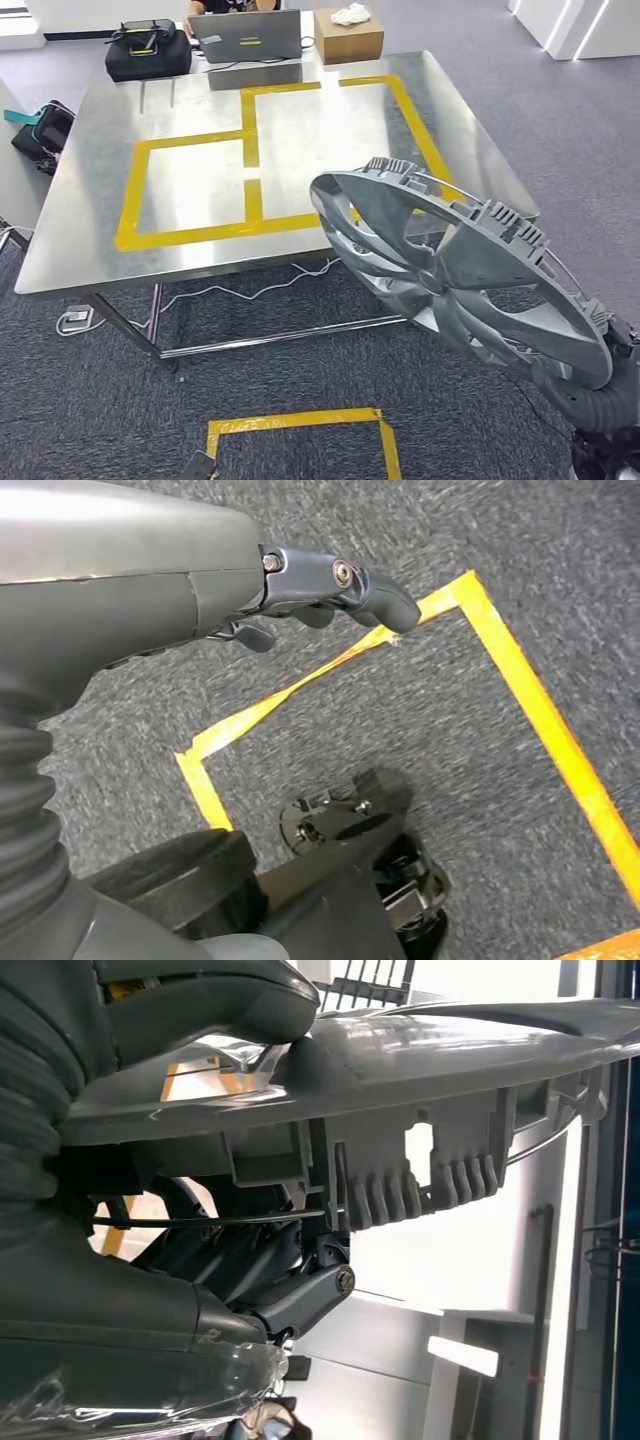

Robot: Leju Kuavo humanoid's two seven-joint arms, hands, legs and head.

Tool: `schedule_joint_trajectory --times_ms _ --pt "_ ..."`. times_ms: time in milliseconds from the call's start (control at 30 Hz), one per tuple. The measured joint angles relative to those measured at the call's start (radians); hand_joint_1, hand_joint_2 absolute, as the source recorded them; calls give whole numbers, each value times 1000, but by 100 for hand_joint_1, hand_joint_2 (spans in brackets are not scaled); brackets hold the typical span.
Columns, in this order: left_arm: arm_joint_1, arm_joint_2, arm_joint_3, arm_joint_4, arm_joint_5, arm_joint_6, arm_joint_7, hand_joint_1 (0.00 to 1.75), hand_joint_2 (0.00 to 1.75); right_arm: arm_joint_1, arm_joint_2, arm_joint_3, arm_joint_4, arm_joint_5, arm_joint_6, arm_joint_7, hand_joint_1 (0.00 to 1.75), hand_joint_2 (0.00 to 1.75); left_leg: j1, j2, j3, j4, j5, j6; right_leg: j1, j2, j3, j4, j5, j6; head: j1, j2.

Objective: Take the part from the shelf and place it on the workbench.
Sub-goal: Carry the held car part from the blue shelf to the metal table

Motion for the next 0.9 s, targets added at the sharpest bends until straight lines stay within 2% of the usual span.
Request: schedule_joint_trajectory --times_ms 33,67,167,333,367,400,467,500,567,667,700,733,800,833,867,900 --pt "0 0 0 0 0 -3 -3 0 175 1 0 0 -2 0 0 -1 175 175 0 1 -1 -6 3 3 1 1 3 0 -6 1 0 0" --pt "0 0 0 0 0 -5 -5 0 175 2 0 -1 -5 1 0 -2 175 175 0 0 0 -6 9 6 2 0 1 -2 -8 -4 1 0" --pt "-1 0 0 0 1 -14 -11 0 175 4 0 -1 -9 2 -1 -2 175 175 -1 -4 0 -7 13 9 3 -2 6 -11 -6 -26 1 0" --pt "-1 -1 1 0 5 -23 -17 0 175 2 0 -1 -13 3 -3 -3 175 175 -3 -7 0 -7 5 21 3 -5 24 -30 -4 -24 1 0" --pt "-1 0 1 0 7 -24 -18 0 175 2 0 -2 -13 3 -3 -3 175 175 -4 -7 0 -6 4 22 2 -5 26 -32 -4 -19 1 0" --pt "-1 0 1 0 8 -25 -18 0 175 2 0 -2 -13 4 -4 -3 175 175 -4 -7 0 -6 4 23 1 -5 27 -34 -4 -9 1 0" --pt "-1 0 1 0 10 -27 -18 0 175 2 0 -3 -13 8 -6 -4 175 175 -5 -7 0 -5 2 26 -1 -5 26 -40 -6 18 0 0" --pt "-1 0 2 0 11 -29 -18 0 175 1 0 -4 -14 11 -8 -5 175 175 -5 -7 1 -5 2 27 -2 -5 25 -41 -7 28 0 0" --pt "-1 1 2 0 12 -30 -18 0 175 0 0 -11 -18 22 -17 -8 175 175 -7 -8 2 -4 -2 33 -4 -6 24 -46 -7 37 0 0" --pt "-1 1 2 0 11 -29 -18 0 175 -3 -2 -28 -33 30 -28 -14 175 175 -6 -8 21 -29 -1 54 -6 -8 32 -53 -8 49 0 0" --pt "-1 1 2 0 12 -29 -18 0 175 -5 -3 -35 -39 30 -30 -16 175 175 -3 -7 32 -43 3 59 -6 -8 25 -32 -20 49 0 0" --pt "-2 1 2 0 12 -28 -18 0 175 -8 -5 -43 -44 28 -31 -19 175 175 1 -6 43 -54 7 62 -5 -8 4 14 -41 48 2 0" --pt "-3 1 2 0 12 -28 -18 0 175 -15 -8 -60 -49 25 -32 -22 175 175 1 -5 53 -59 4 64 -7 -8 -76 155 -97 49 6 0" --pt "-4 0 2 0 12 -28 -18 0 175 -17 -9 -69 -51 24 -33 -23 175 175 1 -6 56 -59 1 62 -8 -8 -117 215 -112 51 8 0" --pt "-3 0 2 0 12 -27 -18 0 175 -18 -11 -78 -52 24 -34 -23 175 175 1 -7 61 -58 -4 59 -10 -8 -143 244 -108 54 8 0" --pt "-2 -1 2 0 12 -26 -18 0 175 -18 -13 -87 -53 23 -34 -23 175 175 4 -8 68 -56 -10 54 -12 -8 -149 230 -80 58 8 0"
